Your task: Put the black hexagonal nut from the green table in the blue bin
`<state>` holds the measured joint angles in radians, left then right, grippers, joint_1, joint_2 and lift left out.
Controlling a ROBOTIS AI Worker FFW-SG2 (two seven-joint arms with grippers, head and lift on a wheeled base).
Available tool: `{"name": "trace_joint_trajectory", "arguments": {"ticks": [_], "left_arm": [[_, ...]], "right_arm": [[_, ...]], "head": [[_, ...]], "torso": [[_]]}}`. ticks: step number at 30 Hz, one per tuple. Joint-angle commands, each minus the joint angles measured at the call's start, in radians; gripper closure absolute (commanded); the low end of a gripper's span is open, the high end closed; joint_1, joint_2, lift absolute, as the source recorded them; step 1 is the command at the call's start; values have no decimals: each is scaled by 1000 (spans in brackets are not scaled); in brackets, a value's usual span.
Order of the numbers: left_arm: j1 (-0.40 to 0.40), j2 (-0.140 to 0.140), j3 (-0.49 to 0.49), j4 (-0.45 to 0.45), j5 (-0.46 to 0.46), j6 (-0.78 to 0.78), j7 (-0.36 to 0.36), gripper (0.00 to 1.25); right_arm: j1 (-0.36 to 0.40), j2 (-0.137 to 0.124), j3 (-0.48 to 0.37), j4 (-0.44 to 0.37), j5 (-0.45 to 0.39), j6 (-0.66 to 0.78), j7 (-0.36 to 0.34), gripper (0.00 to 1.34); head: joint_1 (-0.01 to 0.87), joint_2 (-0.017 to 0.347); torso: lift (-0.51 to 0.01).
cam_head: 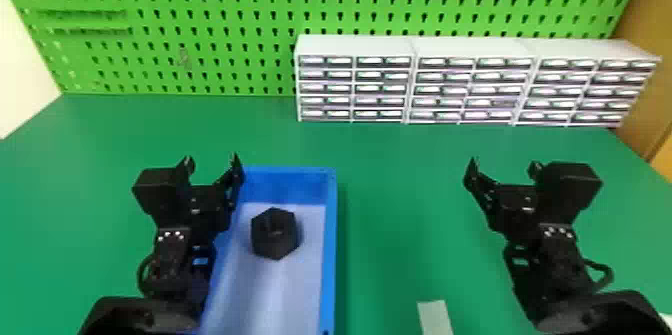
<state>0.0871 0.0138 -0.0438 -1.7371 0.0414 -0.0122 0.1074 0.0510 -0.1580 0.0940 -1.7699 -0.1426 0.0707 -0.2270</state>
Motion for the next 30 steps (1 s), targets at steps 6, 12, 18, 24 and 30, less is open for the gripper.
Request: {"name": "trace_joint_trajectory", "arguments": {"ticks": [6,12,18,24,30], "left_arm": [[10,0,-8,-4,8,-2,0,506],[13,0,-16,-5,9,-2,-3,506],[14,0,-18,-5,9,-2,-5,506],[17,0,-18,-5,11,-2,-5,506],[16,0,-24,-5,12,-2,-5,506]], "right_arm": [[13,-3,0,-3,-2,-3,0,282],[17,-9,1,-5,-6,-3,0,280],[18,-11,1,-5,-8,0,0,280],[20,-12,1,-5,-9,8,0,282],[21,-11,-2,-5,-8,8,0,283]], "head": [[657,57],[657,57],[657,57],[657,57],[657,57]], "torso": [[-95],[-95],[-95],[-95],[-95]]}}
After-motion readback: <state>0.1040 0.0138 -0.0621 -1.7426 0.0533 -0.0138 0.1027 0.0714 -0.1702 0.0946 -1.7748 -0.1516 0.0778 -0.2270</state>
